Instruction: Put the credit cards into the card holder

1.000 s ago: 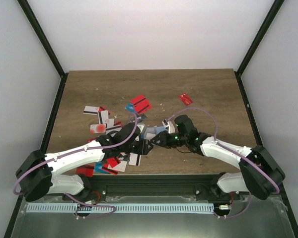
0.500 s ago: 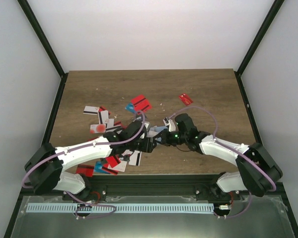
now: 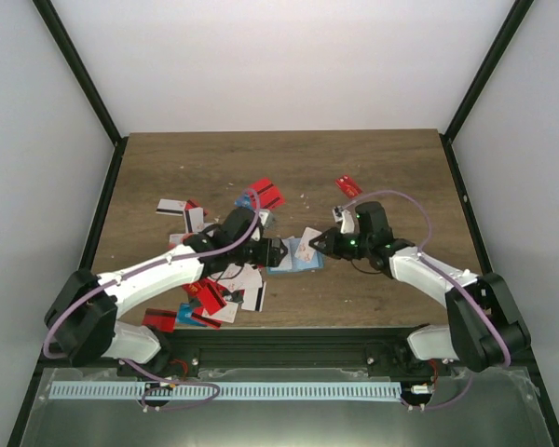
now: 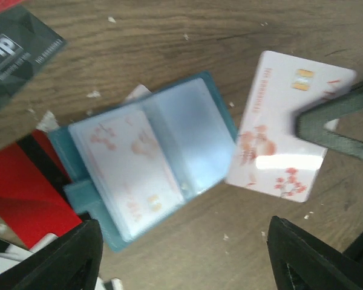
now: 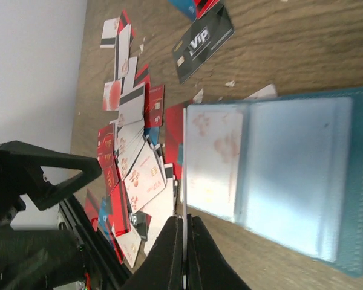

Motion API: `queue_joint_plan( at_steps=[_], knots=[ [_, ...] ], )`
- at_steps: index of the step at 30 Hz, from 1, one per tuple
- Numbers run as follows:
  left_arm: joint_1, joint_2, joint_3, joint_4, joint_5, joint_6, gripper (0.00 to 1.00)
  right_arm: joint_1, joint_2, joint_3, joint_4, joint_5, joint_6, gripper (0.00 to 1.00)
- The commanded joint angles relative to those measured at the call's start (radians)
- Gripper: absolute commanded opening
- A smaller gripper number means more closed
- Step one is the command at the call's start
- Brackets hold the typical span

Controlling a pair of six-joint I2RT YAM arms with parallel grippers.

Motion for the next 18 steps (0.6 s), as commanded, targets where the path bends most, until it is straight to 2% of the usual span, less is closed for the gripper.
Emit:
queue_joint_plan(
  at_steps=[1,5,10,14,18],
  knots=[
    [0.089,0.038,-0.019,0.057,0.111,0.050,0.73,-0.068,0.020,0.028,-0.020,-0.067,-0.097,0.01],
    [0.149,0.098,-0.028,0.134,0.230,0.070,0.64,-0.102,0.075,0.045,0.011,-0.161,-0.141,0.01],
    [0.213,0.160,-0.051,0.280,0.456,0.076,0.57,-0.129,0.135,0.061,0.031,-0.263,-0.202,0.01],
    [0.231,0.213,-0.060,0.396,0.615,0.077,0.56,-0.160,0.148,0.044,0.094,-0.385,-0.212,0.01],
    [0.233,0.240,-0.075,0.482,0.705,0.060,0.56,-0.162,0.150,0.029,0.156,-0.463,-0.199,0.01]
  ],
)
